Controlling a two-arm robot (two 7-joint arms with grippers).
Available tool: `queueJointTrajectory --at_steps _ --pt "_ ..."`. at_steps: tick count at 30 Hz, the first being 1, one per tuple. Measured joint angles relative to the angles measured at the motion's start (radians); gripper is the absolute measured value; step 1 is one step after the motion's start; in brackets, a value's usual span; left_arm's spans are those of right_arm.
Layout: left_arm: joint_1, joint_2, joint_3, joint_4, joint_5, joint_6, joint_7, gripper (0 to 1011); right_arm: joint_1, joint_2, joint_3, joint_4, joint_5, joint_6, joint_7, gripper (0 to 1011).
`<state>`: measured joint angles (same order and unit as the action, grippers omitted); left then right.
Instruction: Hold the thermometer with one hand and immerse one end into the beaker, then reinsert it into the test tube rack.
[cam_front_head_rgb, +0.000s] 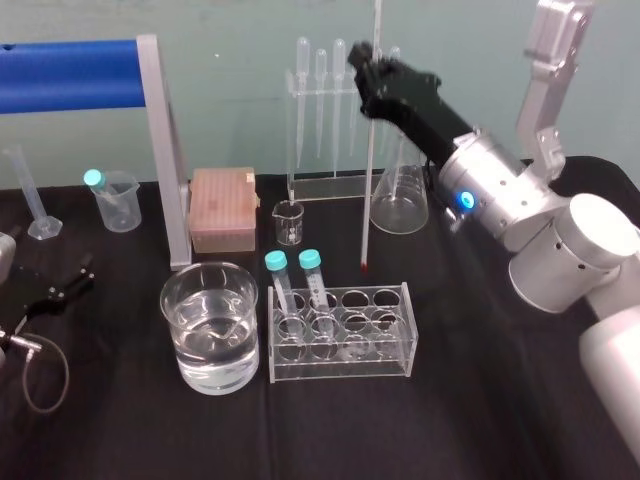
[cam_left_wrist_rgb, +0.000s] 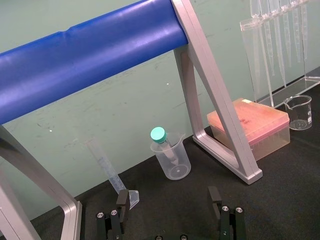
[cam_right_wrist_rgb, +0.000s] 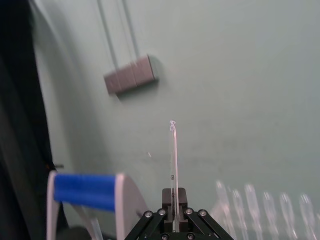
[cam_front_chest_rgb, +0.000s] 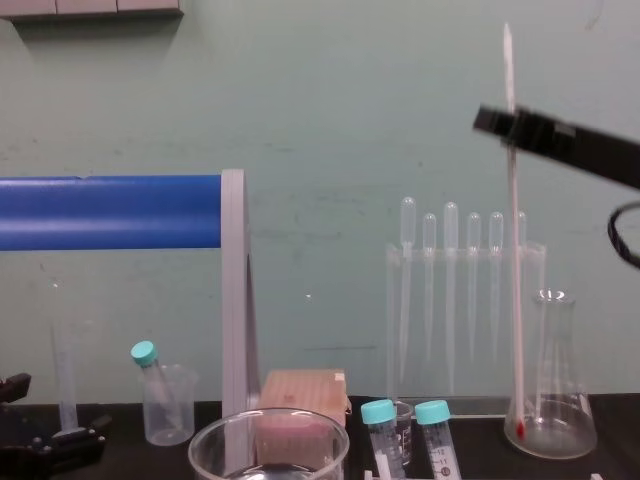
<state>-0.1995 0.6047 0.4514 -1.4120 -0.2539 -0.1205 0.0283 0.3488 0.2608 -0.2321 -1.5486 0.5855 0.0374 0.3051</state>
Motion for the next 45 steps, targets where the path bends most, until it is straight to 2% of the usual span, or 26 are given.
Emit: queueJointTrajectory --at_steps 7,12,14,23,34,45 --pt "0.0 0.0 0.0 0.0 0.0 0.0 0.0 1008 0.048 -0.016 0.003 0.014 0.063 -0.072 0.066 56" --pt "0.0 0.0 0.0 0.0 0.0 0.0 0.0 1008 0.073 -0.029 -0.012 0.029 0.099 -0.117 0.12 55" --pt "0.0 0.0 0.0 0.0 0.0 0.0 0.0 1008 0.088 -0.036 -0.031 0.038 0.119 -0.142 0.162 55" --pt "0.0 0.0 0.0 0.0 0.0 0.0 0.0 1008 0.125 -0.051 -0.105 0.067 0.158 -0.193 0.286 55" --pt "0.0 0.0 0.0 0.0 0.0 0.0 0.0 1008 0.15 -0.061 -0.2 0.095 0.205 -0.199 0.402 55" --pt "0.0 0.0 0.0 0.0 0.0 0.0 0.0 1008 0.163 -0.05 -0.277 0.143 0.209 -0.207 0.472 55"
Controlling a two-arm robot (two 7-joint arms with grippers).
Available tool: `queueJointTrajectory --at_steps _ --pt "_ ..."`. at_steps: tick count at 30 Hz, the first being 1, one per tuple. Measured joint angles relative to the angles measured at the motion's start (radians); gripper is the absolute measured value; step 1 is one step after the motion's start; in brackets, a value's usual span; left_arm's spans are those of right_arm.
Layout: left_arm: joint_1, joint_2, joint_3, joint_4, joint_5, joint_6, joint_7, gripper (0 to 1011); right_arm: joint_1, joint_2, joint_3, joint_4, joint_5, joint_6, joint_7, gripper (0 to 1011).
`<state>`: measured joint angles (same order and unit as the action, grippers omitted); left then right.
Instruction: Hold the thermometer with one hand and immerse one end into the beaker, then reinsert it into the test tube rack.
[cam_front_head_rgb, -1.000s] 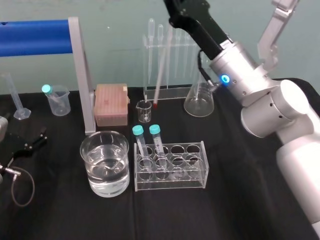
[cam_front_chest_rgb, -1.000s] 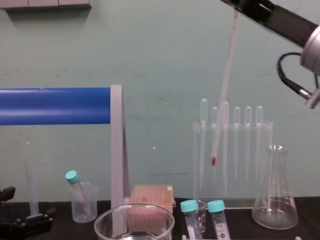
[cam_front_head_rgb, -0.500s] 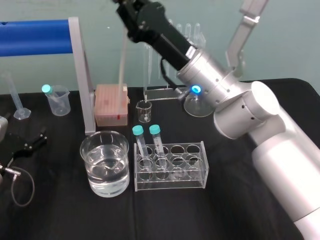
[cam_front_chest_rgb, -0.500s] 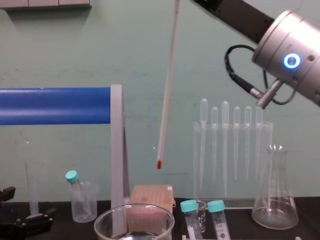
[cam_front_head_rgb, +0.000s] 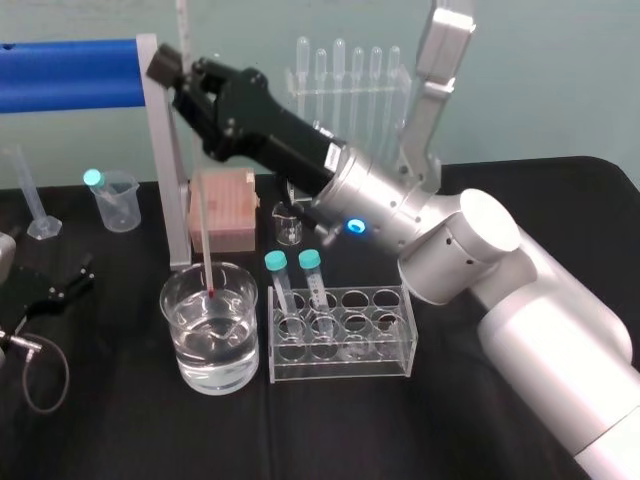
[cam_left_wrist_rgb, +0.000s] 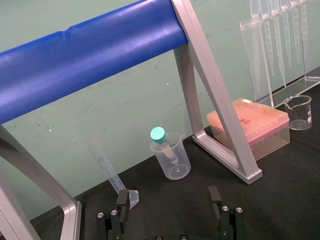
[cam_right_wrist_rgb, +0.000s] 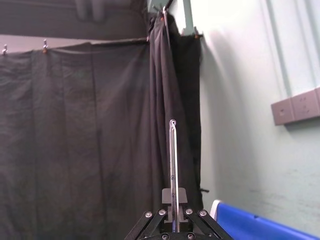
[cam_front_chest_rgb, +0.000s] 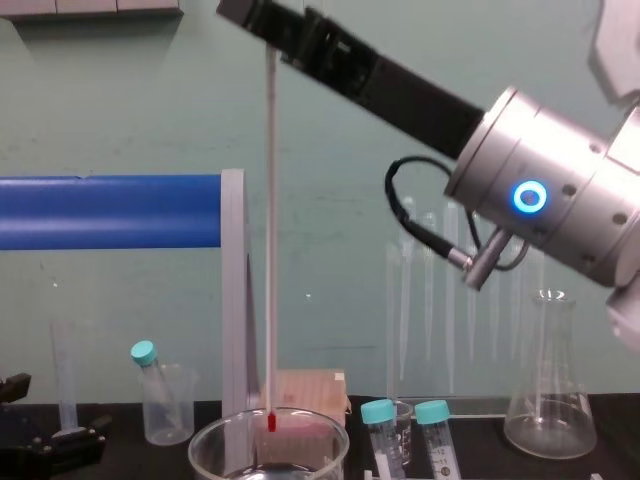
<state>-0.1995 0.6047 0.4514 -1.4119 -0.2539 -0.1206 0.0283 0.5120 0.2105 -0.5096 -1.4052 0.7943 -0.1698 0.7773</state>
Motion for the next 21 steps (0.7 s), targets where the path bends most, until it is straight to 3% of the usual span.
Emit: queueJointTrajectory --at_steps 7,21 --pt "0.0 0.0 0.0 0.0 0.0 0.0 0.0 1008 0.023 -0.004 -0.037 0.08 -0.008 -0.033 0.027 55" --pt "0.0 0.0 0.0 0.0 0.0 0.0 0.0 1008 0.057 -0.049 -0.043 0.233 -0.013 -0.141 0.09 55"
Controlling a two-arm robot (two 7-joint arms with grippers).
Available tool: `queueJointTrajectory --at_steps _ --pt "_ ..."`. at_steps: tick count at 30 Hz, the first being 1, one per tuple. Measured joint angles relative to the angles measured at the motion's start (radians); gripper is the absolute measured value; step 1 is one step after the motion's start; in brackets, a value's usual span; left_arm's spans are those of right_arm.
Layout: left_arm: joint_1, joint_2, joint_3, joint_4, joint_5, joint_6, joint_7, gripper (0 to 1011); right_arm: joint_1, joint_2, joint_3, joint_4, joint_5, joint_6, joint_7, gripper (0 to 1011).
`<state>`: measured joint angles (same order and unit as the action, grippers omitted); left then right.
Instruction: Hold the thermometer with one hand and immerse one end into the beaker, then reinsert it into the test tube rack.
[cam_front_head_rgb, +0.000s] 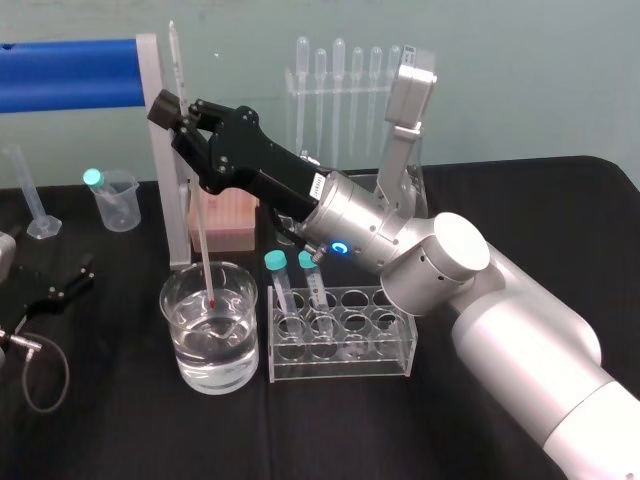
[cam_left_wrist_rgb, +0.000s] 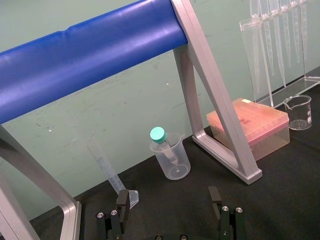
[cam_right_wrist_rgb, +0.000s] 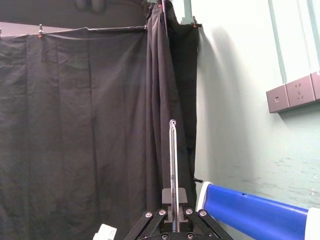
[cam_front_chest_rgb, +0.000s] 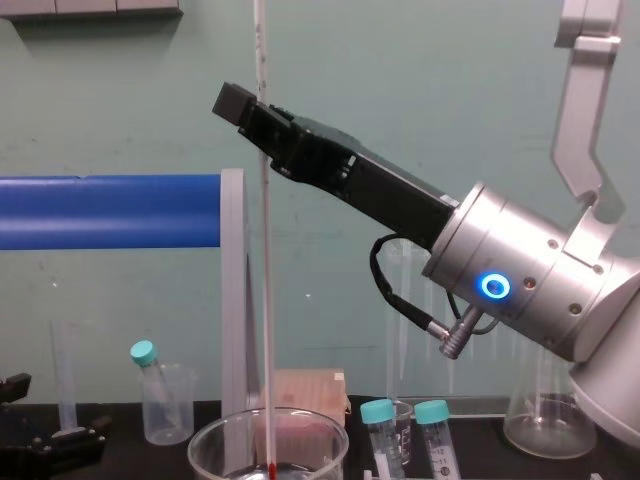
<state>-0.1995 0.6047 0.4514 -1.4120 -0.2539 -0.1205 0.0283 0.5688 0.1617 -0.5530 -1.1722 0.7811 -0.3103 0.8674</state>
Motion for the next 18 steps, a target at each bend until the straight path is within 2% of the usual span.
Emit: queueJointTrajectory --at_steps 7,18 --pt "0.0 0.0 0.0 0.0 0.0 0.0 0.0 1008 0.019 -0.02 -0.003 0.064 -0.018 -0.02 0.024 55" --pt "0.0 0.0 0.0 0.0 0.0 0.0 0.0 1008 0.013 -0.025 -0.009 0.083 -0.036 -0.01 0.025 56"
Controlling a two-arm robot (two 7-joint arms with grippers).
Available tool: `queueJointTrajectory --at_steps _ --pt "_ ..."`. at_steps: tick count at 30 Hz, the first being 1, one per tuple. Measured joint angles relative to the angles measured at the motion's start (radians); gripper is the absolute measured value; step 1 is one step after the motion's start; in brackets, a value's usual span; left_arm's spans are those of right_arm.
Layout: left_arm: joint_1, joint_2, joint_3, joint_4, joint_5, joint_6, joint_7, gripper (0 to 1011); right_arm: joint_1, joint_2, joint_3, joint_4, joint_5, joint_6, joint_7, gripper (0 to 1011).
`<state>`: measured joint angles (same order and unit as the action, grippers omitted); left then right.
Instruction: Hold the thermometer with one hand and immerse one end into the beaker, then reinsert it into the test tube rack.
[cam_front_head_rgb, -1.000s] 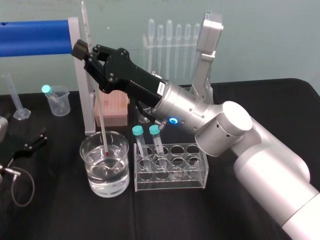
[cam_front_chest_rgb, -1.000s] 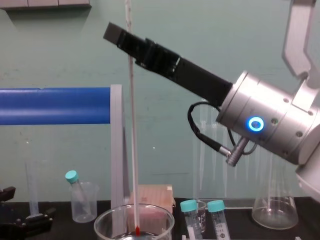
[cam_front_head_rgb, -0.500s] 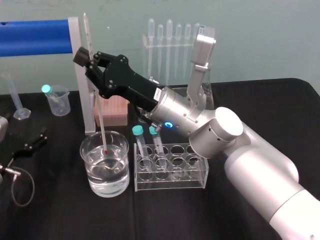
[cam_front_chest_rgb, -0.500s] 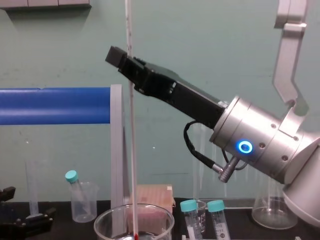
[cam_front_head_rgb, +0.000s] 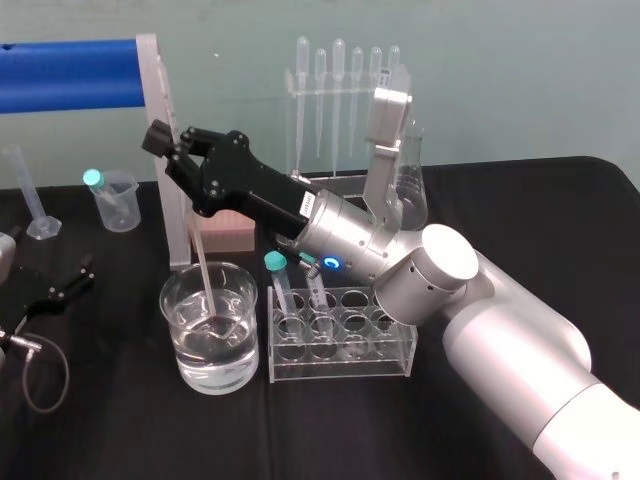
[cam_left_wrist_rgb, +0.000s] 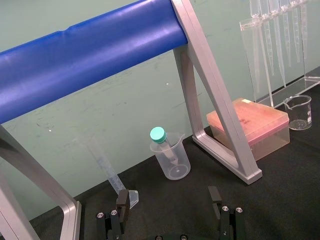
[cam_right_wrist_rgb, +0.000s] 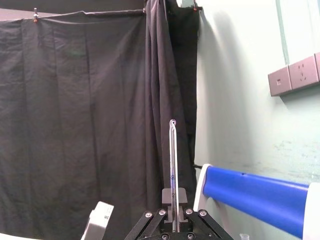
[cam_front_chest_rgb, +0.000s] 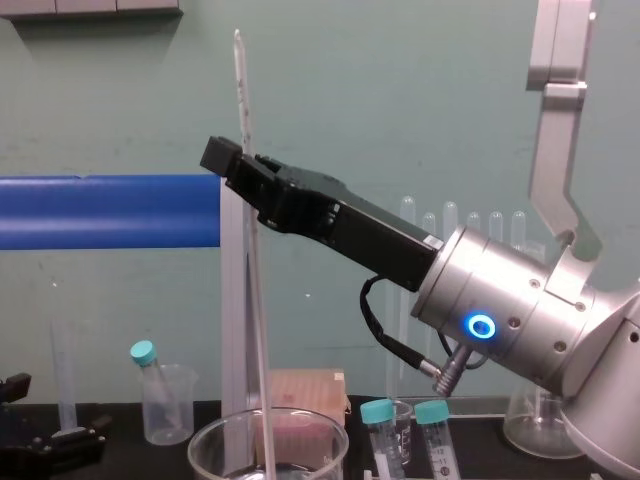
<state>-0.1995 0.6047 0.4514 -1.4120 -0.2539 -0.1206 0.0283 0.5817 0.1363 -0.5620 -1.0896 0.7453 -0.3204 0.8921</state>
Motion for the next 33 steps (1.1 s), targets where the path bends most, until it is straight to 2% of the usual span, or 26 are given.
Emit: queueJointTrajectory --at_steps 19,33 --pt "0.0 0.0 0.0 0.0 0.0 0.0 0.0 1008 -0.018 0.008 -0.014 -0.001 -0.031 0.02 -0.011 55" --pt "0.0 0.0 0.0 0.0 0.0 0.0 0.0 1008 -0.019 0.009 -0.013 -0.001 -0.032 0.02 -0.013 55"
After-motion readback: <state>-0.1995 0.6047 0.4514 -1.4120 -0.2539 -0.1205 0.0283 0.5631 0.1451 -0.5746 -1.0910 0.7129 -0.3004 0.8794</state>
